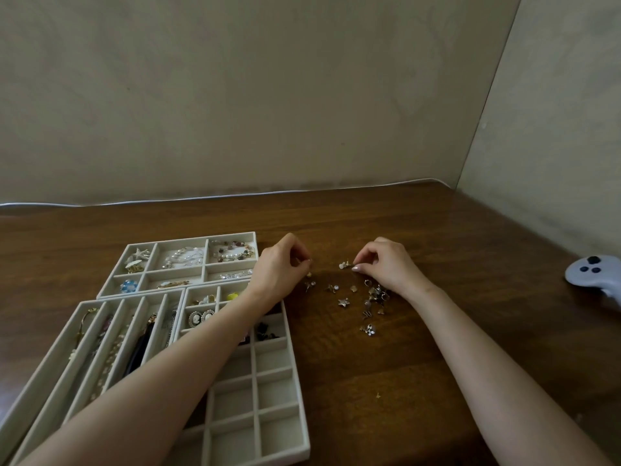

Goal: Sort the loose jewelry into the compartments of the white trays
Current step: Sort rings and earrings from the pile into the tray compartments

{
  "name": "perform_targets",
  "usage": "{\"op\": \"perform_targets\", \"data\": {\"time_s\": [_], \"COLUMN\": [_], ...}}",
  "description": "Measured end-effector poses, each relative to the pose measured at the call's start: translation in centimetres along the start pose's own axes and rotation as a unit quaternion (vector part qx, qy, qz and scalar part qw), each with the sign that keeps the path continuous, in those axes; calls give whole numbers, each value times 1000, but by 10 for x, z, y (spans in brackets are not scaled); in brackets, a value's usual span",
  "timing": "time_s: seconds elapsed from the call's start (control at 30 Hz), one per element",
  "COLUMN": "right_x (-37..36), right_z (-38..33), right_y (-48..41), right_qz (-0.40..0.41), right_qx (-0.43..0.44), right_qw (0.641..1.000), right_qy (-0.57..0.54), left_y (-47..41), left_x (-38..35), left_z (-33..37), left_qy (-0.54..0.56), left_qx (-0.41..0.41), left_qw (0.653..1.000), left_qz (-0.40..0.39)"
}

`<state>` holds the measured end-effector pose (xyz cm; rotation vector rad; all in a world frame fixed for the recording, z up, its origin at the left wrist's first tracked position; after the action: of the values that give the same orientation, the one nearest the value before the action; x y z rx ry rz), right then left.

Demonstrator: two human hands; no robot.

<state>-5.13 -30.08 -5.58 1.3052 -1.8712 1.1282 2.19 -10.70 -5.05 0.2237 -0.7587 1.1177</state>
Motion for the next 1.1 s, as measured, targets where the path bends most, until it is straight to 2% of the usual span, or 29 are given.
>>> {"op": "perform_targets", "data": {"time_s": [0.23,0.43,0.63,0.8,0.93,1.1], "right_x": [5,21,27,22,14,8], "right_z": [1,-27,-84,-115,-133,-141], "right_y": [0,5,18,36,48,55], "right_qz": [6,46,-34,-97,-115,-118], "right_qx": [-12,4,54,76,111,106], "right_qw": [999,979,965,952,960,957], "right_qy": [-31,-198,-254,-279,-230,-242], "left_y": [1,1,27,63,85,99], "left_x": [4,22,59,81,85,76], "left_z": [3,17,26,15,8,6], "left_qy": [8,30,-34,-46,-77,-159], "left_qx": [-18,8,-16,3,19,-22], "left_qw": [1000,999,998,995,987,975], "left_qz": [-6,-8,-57,-88,-141,-150]}}
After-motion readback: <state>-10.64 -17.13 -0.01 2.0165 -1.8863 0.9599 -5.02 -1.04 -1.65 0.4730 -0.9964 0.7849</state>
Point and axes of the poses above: each hand's wrist, its own y-axis away from the middle knuckle, its own x-axis out of the back of the hand, z = x × y, the point moved 1 cm from there along -y, towards the middle knuckle, and after that the axes turned 12 degrees about x, right-handed, at the moved point
